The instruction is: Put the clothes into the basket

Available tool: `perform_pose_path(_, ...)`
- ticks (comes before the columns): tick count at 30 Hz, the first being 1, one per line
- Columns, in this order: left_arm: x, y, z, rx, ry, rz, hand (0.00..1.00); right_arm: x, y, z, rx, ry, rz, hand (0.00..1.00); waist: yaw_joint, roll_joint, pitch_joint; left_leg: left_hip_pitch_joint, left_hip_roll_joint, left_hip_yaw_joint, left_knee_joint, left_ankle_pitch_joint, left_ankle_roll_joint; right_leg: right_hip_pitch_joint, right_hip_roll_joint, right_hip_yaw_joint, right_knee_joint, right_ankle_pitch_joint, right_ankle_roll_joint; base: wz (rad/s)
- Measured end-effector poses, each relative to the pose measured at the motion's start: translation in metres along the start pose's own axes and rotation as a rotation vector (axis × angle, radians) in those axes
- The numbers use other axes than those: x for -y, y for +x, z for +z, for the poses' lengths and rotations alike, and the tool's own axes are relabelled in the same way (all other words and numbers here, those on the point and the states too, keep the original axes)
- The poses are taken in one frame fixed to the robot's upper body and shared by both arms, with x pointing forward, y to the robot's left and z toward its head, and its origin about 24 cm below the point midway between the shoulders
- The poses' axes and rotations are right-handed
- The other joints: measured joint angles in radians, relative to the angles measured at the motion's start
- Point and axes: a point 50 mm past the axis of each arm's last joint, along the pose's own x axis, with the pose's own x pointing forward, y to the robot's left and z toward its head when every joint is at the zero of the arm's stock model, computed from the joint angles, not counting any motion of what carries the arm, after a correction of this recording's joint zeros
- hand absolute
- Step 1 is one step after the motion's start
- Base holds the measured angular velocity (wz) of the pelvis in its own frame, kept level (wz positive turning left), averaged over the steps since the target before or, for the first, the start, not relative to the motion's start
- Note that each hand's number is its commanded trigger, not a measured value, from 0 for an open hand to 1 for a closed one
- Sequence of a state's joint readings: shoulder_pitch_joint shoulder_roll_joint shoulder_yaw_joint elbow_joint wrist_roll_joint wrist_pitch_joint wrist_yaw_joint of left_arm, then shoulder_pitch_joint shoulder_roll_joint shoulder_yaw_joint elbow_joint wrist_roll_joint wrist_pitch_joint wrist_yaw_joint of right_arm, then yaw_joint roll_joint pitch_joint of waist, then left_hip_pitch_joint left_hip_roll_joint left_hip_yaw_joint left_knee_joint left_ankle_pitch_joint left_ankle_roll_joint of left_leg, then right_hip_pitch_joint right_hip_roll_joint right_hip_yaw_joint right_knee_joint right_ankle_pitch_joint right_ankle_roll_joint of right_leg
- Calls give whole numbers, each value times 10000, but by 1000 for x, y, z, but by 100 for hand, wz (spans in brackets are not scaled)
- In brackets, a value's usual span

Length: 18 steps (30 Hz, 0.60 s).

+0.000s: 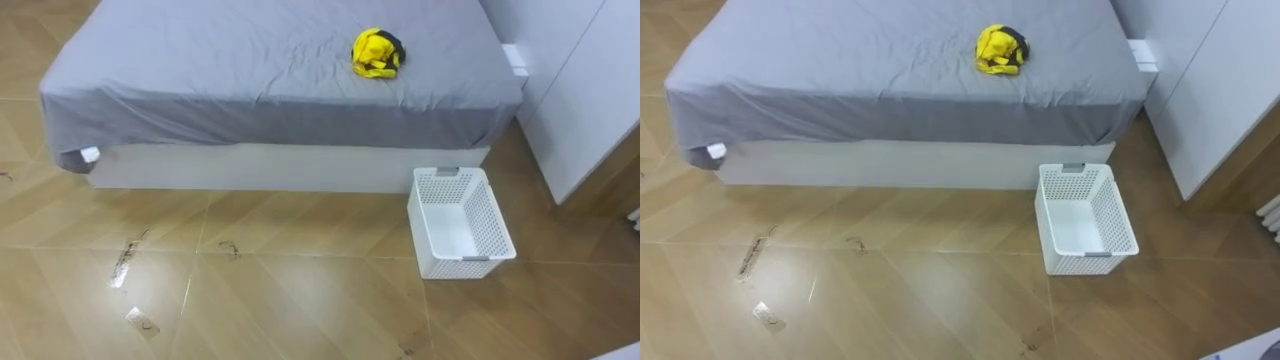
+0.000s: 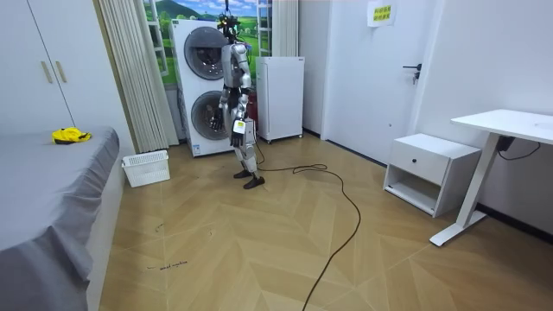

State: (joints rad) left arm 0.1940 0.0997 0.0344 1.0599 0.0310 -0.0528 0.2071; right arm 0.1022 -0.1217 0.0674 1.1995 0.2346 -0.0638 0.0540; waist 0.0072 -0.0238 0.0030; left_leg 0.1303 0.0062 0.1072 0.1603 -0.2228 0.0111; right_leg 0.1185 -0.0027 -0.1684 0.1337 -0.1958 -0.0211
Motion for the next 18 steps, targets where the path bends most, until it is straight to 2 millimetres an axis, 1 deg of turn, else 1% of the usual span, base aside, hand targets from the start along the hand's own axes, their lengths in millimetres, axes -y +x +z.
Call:
perform_pose_path(10, 0, 0, -1, -45, -5, -13, 0, 0, 0, 0, 10, -139, 29, 0, -9, 69, -23, -17, 0, 2, 21, 0, 0, 0, -24, -139, 11, 0, -1, 0)
perform_pose_path(13, 0, 0, -2, -134, -179, -25, 0, -1, 0, 0, 5, -142, 147, 0, -23, 86, -21, -54, 7, 6, 78, -1, -1, -1, -50, -268, 57, -25, -13, 7)
perform_pose_path(14, 1, 0, -2, -191, -362, -27, 0, -1, 0, 1, 5, -215, 207, 0, 6, 54, -51, -154, 40, 21, 179, -7, -11, -127, -62, -254, 195, -84, -30, 0)
perform_pose_path(16, 1, 1, -2, -242, -509, -11, 0, -2, 0, 1, 10, -347, 315, 0, 20, 72, -32, -416, 184, 112, 730, -248, -58, -322, -46, -256, 467, -248, -84, -6)
perform_pose_path(17, -1, 0, -4, -344, -735, 46, 0, -2, 0, 0, -35, -398, 342, 0, 55, 117, 9, -625, 244, 225, 1307, -447, -121, -392, -37, -250, 750, -411, -140, -9)
perform_pose_path(18, -3, 0, -7, -497, -1158, 124, 0, -2, 0, -1, -70, -391, 347, 0, 80, 66, -2, -841, 341, 303, 1934, -537, -184, -417, -57, -222, 981, -559, -179, -10)
